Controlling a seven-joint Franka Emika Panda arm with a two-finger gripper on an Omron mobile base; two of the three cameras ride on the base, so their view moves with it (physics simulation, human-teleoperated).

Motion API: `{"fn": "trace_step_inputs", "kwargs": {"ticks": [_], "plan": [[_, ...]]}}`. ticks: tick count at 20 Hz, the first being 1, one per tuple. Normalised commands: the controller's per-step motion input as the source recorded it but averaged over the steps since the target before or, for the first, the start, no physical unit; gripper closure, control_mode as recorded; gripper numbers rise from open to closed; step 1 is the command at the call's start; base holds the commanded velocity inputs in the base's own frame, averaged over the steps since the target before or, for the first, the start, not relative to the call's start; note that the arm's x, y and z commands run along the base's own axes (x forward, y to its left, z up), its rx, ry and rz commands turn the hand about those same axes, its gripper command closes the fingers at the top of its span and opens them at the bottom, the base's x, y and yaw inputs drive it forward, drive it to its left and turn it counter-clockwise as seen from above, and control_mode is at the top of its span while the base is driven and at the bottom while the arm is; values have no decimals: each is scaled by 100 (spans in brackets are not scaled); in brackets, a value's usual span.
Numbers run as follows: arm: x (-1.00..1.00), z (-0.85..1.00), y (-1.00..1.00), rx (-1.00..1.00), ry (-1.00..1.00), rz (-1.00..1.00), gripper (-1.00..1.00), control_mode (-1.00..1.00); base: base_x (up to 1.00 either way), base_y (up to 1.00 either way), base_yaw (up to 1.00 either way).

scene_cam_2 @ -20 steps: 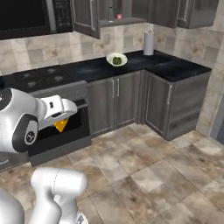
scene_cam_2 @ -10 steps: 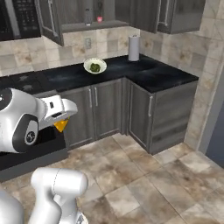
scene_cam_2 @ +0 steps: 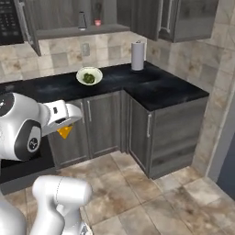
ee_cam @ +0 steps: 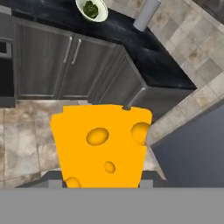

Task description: Pick the cheese from the fridge and the cheese grater from the cabinet and place them next to the salad bowl.

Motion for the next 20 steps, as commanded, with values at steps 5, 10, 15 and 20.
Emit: {"fn": "trace_step_inputs", "kwargs": {"ticks": [5, 10, 15, 20], "plan": [[0, 0, 0, 0, 0, 0, 100, 100, 69, -13, 29], [0, 0, 0, 0, 0, 0, 100, 100, 73, -12, 29], [0, 0, 0, 0, 0, 0, 100, 100, 68, -32, 28], [0, 0, 0, 0, 0, 0, 100, 100, 67, -44, 28]]}}
